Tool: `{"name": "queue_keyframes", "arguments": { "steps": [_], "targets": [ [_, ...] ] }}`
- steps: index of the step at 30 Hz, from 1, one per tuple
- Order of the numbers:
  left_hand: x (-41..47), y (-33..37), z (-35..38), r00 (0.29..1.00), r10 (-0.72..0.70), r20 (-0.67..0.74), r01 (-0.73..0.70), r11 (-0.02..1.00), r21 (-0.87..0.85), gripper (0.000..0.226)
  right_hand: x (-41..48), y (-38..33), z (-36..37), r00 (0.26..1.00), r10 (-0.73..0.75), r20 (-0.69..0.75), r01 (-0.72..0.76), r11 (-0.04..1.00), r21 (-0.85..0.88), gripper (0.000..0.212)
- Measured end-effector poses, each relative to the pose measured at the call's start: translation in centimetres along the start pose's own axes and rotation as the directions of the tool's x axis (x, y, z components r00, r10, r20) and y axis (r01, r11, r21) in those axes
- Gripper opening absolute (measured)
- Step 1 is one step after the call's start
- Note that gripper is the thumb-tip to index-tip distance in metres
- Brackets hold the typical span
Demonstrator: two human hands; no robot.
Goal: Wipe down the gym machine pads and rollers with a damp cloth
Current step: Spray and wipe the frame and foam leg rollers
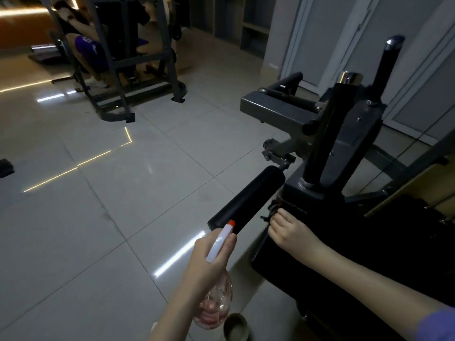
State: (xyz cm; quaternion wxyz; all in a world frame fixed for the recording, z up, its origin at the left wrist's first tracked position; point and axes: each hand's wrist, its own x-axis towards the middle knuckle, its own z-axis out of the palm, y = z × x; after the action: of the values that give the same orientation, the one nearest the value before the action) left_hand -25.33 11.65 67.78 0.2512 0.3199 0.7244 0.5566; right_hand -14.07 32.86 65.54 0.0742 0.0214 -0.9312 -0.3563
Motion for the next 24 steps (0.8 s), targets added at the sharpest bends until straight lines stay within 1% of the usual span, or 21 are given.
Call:
{"name": "queue_keyframes", "arguments": {
  "steps": [2,3,4,6,7,8,9,10,11,12,13,14,15,16,17,18,19,22,24],
  "targets": [
    [1.3,-1.1,-2.3,0.994,0.012,0.105,-0.011,1.0,-0.012,0.065,0.7,-0.8,-0.7,0.995,0.101,0.013,-0.102,0.992,0.073,0.015],
    [1.7,-1.3,-3.2,0.988,0.03,0.152,-0.026,0.999,-0.023,0.059,0.8,-1.1,-1.3,0.989,0.144,0.04,-0.148,0.984,0.103,0.017],
    [2.2,-1.4,-4.0,0.979,0.048,0.197,-0.042,0.998,-0.036,0.054,0.9,-1.4,-1.7,0.982,0.185,0.032,-0.187,0.977,0.104,0.02],
    [3.5,-1.6,-5.8,0.959,0.076,0.274,-0.066,0.997,-0.045,0.049,1.1,-2.3,-2.6,0.952,0.293,0.087,-0.303,0.943,0.135,0.023],
    [4.2,-1.7,-6.6,0.947,0.085,0.308,-0.073,0.996,-0.051,0.049,1.4,-2.7,-3.3,0.922,0.351,0.162,-0.377,0.91,0.173,0.019],
    [4.9,-1.9,-7.3,0.936,0.097,0.339,-0.082,0.995,-0.058,0.048,1.6,-3.3,-4.0,0.878,0.411,0.247,-0.462,0.862,0.209,0.016],
    [5.6,-2.0,-7.9,0.926,0.11,0.361,-0.092,0.994,-0.066,0.047,1.6,-3.8,-4.4,0.82,0.475,0.319,-0.555,0.796,0.242,0.021],
    [6.2,-2.0,-8.4,0.914,0.128,0.385,-0.108,0.991,-0.073,0.047,1.9,-4.3,-4.9,0.742,0.544,0.391,-0.659,0.697,0.282,0.03],
    [6.7,-2.0,-8.7,0.9,0.14,0.412,-0.118,0.99,-0.078,0.048,2.2,-4.8,-5.5,0.632,0.617,0.47,-0.774,0.534,0.34,0.036],
    [7.2,-2.0,-9.0,0.888,0.146,0.437,-0.122,0.989,-0.083,0.051,2.8,-5.1,-6.5,0.491,0.677,0.548,-0.865,0.306,0.396,0.035],
    [7.6,-1.9,-9.1,0.877,0.145,0.458,-0.119,0.989,-0.086,0.056,3.4,-5.4,-7.4,0.322,0.695,0.643,-0.899,0.011,0.438,0.029],
    [8.1,-1.8,-9.2,0.87,0.148,0.47,-0.12,0.989,-0.089,0.059,4.1,-5.6,-8.2,0.157,0.674,0.722,-0.856,-0.272,0.44,0.023],
    [8.6,-1.7,-9.3,0.861,0.148,0.486,-0.12,0.989,-0.088,0.06,4.7,-5.6,-8.8,0.033,0.614,0.788,-0.759,-0.498,0.42,0.019],
    [9.0,-1.6,-9.2,0.856,0.151,0.495,-0.121,0.988,-0.091,0.059,5.3,-5.7,-9.3,-0.042,0.557,0.83,-0.668,-0.633,0.391,0.015],
    [9.4,-1.5,-9.1,0.848,0.144,0.51,-0.11,0.989,-0.097,0.058,5.7,-5.8,-9.5,-0.092,0.507,0.857,-0.567,-0.734,0.373,0.014],
    [9.9,-1.5,-8.9,0.836,0.138,0.531,-0.097,0.99,-0.106,0.056,6.2,-5.8,-9.9,-0.136,0.463,0.876,-0.475,-0.807,0.352,0.015],
    [10.6,-1.5,-8.6,0.818,0.136,0.558,-0.092,0.99,-0.106,0.056,6.7,-5.6,-10.1,-0.171,0.43,0.887,-0.391,-0.855,0.34,0.016],
    [12.6,-1.4,-8.1,0.767,0.169,0.619,-0.123,0.986,-0.117,0.06,8.1,-5.4,-10.1,-0.271,0.322,0.907,-0.185,-0.942,0.279,0.018],
    [13.9,-1.0,-8.0,0.729,0.181,0.66,-0.128,0.983,-0.129,0.061,8.9,-5.1,-10.1,-0.329,0.211,0.921,0.001,-0.975,0.224,0.022]
  ]
}}
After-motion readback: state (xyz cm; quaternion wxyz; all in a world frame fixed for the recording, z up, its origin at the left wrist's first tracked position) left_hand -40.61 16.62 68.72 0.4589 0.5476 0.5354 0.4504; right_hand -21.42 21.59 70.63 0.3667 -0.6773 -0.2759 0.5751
